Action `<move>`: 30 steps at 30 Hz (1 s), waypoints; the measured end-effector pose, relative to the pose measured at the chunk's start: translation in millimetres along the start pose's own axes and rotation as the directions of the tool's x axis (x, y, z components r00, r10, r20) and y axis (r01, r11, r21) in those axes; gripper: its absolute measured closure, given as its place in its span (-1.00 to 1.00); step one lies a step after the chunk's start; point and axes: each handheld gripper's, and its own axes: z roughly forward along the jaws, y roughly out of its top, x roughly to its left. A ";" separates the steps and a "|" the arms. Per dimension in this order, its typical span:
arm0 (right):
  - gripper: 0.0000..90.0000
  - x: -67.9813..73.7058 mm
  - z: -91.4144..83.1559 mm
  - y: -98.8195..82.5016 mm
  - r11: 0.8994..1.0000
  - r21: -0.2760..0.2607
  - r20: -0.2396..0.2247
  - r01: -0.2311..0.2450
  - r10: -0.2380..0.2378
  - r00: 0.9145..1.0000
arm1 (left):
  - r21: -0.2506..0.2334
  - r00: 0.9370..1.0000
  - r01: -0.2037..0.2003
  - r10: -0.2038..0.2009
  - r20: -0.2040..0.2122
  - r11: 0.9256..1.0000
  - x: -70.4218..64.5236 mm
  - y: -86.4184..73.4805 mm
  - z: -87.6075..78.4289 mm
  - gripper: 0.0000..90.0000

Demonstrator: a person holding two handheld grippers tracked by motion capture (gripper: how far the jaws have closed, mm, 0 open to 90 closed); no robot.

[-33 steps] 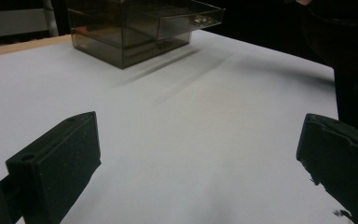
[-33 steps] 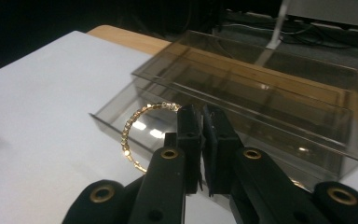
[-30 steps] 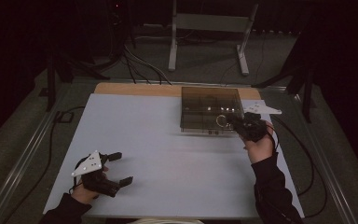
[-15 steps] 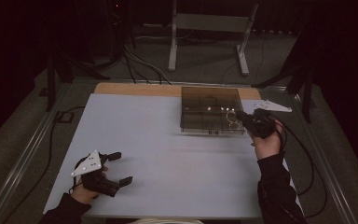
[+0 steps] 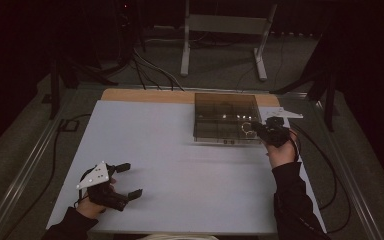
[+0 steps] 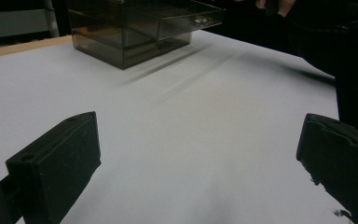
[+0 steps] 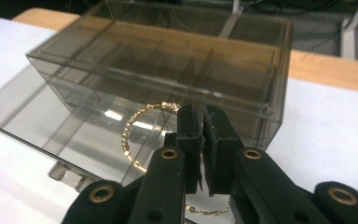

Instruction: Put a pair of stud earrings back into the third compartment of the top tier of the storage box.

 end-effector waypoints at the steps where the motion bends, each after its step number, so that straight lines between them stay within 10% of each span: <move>1: 0.91 0.0 2.8 -1.3 1.000 0.009 0.010 0.001 -0.001 1.000 | -0.001 1.000 0.001 -0.001 0.001 1.000 0.1 0.0 0.0 -0.99; 9: 0.90 -0.2 12.6 -5.6 1.000 0.027 0.008 0.000 0.000 1.000 | -0.004 1.000 0.001 -0.001 0.001 1.000 -0.4 0.4 -0.4 -0.99; 17: 0.02 4.5 1.6 1.0 0.998 -0.056 -0.044 -0.007 0.004 0.999 | -0.001 1.000 0.001 -0.001 0.001 1.000 -0.2 0.1 -0.1 -0.99; 30: -0.60 32.3 -12.9 10.5 0.997 -0.081 -0.175 0.011 -0.025 0.984 | -0.006 1.000 0.006 -0.006 0.002 1.000 0.1 -0.1 -0.8 -0.99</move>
